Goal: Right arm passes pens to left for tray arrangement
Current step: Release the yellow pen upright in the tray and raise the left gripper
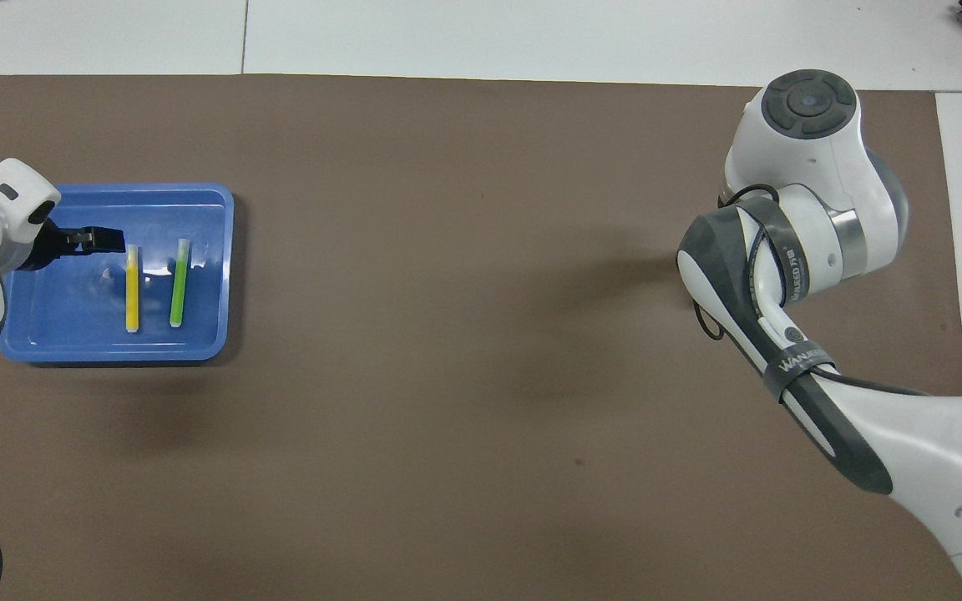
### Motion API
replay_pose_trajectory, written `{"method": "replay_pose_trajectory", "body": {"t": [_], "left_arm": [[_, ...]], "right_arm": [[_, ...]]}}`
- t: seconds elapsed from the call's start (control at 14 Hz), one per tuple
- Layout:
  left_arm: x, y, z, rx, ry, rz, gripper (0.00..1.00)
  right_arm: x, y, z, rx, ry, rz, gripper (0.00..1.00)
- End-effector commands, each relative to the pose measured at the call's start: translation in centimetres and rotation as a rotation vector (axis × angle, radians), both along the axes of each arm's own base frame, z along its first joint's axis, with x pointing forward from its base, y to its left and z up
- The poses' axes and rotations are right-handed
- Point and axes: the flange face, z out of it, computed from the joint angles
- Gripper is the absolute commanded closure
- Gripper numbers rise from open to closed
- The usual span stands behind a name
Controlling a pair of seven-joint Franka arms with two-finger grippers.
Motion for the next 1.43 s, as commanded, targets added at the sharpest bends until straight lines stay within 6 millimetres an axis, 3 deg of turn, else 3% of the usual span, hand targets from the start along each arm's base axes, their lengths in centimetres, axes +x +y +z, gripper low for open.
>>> {"method": "replay_pose_trajectory", "body": {"t": [0.0,0.29,0.43,0.72,0.93,1.15,1.36], "left_arm": [[-0.1,1.5,2.4,0.033,-0.043,-0.002,0.0],[-0.7,2.9,4.5,0.07,-0.059,-0.083,0.0],[-0.8,2.9,5.1,0.076,-0.069,-0.096,0.0],[-1.2,2.7,7.7,0.087,-0.078,-0.09,0.0],[-2.0,3.5,8.2,0.079,-0.023,-0.066,0.0],[-2.2,2.9,8.3,0.071,0.023,-0.075,0.0],[-1.6,3.2,10.1,0.045,0.031,0.01,0.0]], "right_arm": [[0.3,0.3,-0.2,-0.003,-0.002,0.02,0.71],[0.3,0.4,-0.2,-0.002,0.0,0.022,0.84],[0.3,0.3,-0.2,-0.002,0.0,0.021,1.0],[0.3,0.0,0.0,-0.004,0.002,0.02,1.0],[0.3,-0.7,1.7,-0.008,-0.012,0.017,1.0],[0.2,-1.0,4.8,-0.019,-0.013,0.035,1.0],[0.0,-1.4,8.6,-0.027,0.007,0.037,1.0]]}}
